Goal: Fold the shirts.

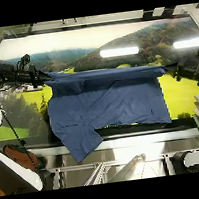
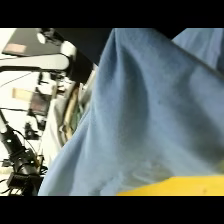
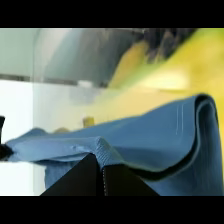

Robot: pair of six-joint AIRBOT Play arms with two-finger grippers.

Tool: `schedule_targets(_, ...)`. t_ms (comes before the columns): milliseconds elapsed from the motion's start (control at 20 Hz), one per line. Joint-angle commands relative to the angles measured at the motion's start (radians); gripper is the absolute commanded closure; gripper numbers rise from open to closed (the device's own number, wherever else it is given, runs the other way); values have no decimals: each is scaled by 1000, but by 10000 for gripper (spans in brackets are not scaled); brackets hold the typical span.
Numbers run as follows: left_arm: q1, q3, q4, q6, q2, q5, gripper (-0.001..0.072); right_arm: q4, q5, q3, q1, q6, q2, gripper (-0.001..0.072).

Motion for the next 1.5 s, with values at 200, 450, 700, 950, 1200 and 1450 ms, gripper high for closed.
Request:
schedule_targets(200,-5,-219,2,-73,29,50,686,-257,126,11,-19,136,-5,694)
schedule_targets(450,3,-374,2,-80,56,35,692,-304,121,-8,-7,152,-16,693)
schedule_targets(700,2,-433,245,-147,108,-49,691,-326,120,-19,-6,155,-44,693)
schedule_targets(950,-15,-426,245,-166,114,-63,690,-335,120,-19,-6,155,-43,691)
schedule_targets(1200,-22,-426,240,-166,116,-72,407,-335,124,-19,-7,155,-42,452)
schedule_targets(1450,33,-443,247,-165,225,-5,407,-445,168,-19,-48,216,55,378)
